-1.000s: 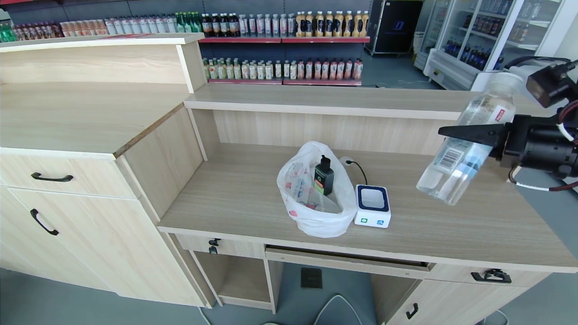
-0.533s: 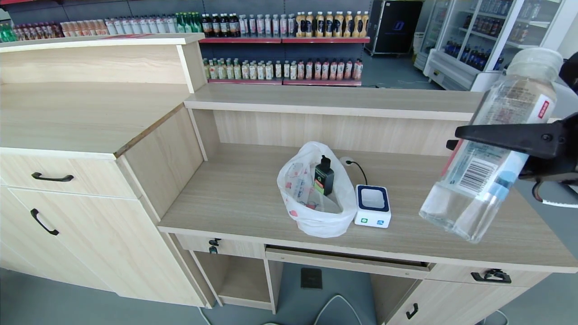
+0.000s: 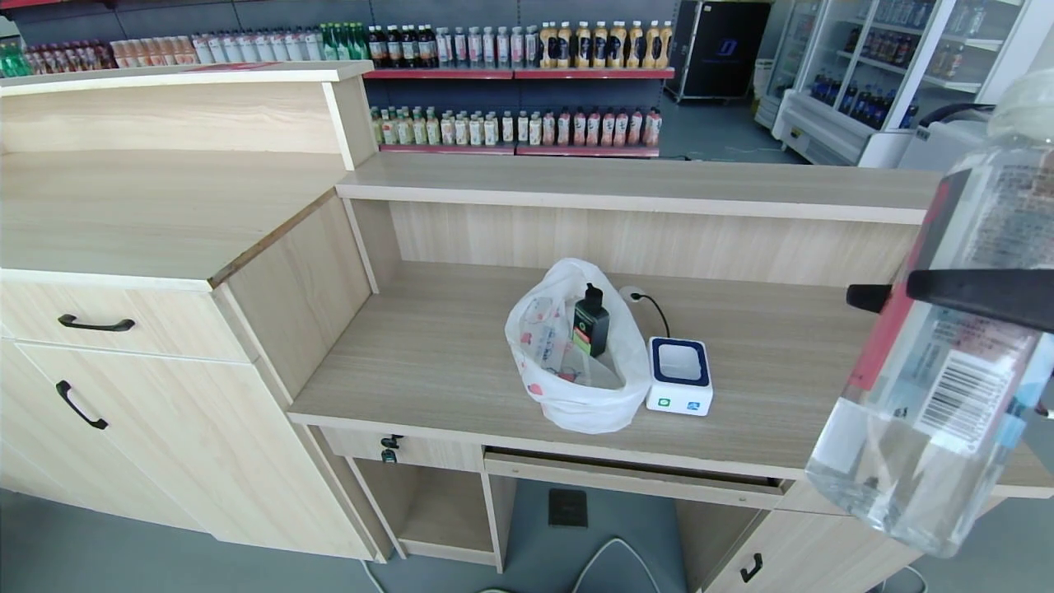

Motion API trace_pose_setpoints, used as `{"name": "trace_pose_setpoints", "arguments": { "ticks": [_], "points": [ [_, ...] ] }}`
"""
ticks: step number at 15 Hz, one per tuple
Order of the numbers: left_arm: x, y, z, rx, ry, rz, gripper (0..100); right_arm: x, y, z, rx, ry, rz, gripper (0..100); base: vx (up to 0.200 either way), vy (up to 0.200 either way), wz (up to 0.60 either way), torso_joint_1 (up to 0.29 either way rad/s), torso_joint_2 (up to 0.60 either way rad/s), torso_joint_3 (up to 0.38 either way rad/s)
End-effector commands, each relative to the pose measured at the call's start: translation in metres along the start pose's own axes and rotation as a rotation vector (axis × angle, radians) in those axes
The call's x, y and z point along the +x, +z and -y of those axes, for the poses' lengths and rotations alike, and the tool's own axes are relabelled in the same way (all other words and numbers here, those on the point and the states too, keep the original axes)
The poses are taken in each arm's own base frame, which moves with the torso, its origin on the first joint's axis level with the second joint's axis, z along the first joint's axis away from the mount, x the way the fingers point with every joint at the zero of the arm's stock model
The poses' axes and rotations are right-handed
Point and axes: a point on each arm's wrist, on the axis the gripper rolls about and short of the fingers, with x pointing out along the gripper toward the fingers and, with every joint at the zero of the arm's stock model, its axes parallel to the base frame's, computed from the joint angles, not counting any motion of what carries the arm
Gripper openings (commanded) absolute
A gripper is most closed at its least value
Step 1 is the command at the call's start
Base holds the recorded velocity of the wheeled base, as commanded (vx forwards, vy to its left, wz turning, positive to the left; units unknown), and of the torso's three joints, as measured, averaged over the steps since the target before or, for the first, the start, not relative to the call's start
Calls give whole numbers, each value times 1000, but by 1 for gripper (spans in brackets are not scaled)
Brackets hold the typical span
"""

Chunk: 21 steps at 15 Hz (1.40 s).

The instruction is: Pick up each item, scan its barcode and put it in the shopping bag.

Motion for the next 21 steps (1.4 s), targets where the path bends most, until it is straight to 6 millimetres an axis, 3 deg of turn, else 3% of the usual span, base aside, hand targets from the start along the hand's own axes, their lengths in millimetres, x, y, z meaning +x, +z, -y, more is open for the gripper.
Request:
{"name": "trace_pose_setpoints", "arguments": {
  "ticks": [1, 7, 21],
  "points": [
    [0, 0, 0, 0, 0, 0, 100, -4, -6, -5, -7, 10, -1, 0, 0, 0, 0, 0, 0, 0],
    [0, 0, 0, 0, 0, 0, 100, -9, -17, -10, -2, 31, -18, 0, 0, 0, 0, 0, 0, 0],
    [0, 0, 0, 0, 0, 0, 100, 15, -11, -8, -12, 103, -71, 0, 0, 0, 0, 0, 0, 0]
  ]
}}
